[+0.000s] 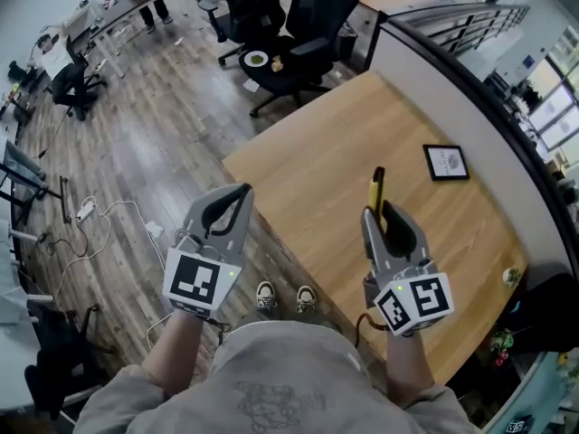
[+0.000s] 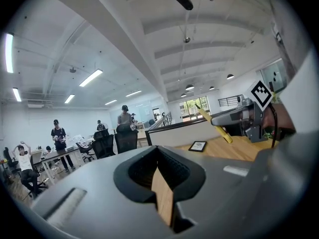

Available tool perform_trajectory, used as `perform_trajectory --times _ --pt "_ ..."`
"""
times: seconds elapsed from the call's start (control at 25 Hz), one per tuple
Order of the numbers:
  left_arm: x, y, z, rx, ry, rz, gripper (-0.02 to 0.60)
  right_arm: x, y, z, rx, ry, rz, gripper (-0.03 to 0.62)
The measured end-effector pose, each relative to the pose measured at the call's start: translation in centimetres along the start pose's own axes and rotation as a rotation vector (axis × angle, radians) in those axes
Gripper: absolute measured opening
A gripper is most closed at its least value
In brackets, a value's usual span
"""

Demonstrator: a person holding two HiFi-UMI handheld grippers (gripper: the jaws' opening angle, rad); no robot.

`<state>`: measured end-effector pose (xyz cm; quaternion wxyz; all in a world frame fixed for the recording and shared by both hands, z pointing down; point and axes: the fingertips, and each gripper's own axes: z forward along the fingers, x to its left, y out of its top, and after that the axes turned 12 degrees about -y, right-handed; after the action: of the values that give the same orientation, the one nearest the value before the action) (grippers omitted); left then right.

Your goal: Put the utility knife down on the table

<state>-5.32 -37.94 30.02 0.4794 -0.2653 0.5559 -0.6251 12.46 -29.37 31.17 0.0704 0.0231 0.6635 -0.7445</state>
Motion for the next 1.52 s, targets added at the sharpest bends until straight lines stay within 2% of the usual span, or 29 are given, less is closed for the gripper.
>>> perform_trajectory --times 0.28,0.44,0.88,1.16,1.36,1.52 --pt "3.2 -2.1 3.4 0.02 -0.049 0.031 0.002 0.2 -1.6 6.5 0.059 -0.033 -0.04 0.124" --pt "5.4 -5.0 5.8 0.05 -0.073 -0.024 0.0 0.1 -4.5 11.8 0.127 -0.04 -0.053 0.124" --pt "9.3 -16.8 10.2 0.205 -0.107 -0.174 0.002 -0.6 -20.9 21.5 0.461 -0.077 -0.024 0.124" --pt "8.6 -23.2 12.7 0.27 -0.159 -0.286 0.0 -1.6 -31.6 23.8 0.668 -0.135 -0.009 0.124" --pt "8.0 -25.9 13.4 0.315 -0.182 -0.339 0.0 -0.7 -36.5 24.0 0.774 -0.125 -0.027 0.125" --pt "8.0 -27.1 13.2 0.333 -0.182 -0.355 0.0 -0.4 -37.8 24.0 0.799 -0.126 -0.047 0.126"
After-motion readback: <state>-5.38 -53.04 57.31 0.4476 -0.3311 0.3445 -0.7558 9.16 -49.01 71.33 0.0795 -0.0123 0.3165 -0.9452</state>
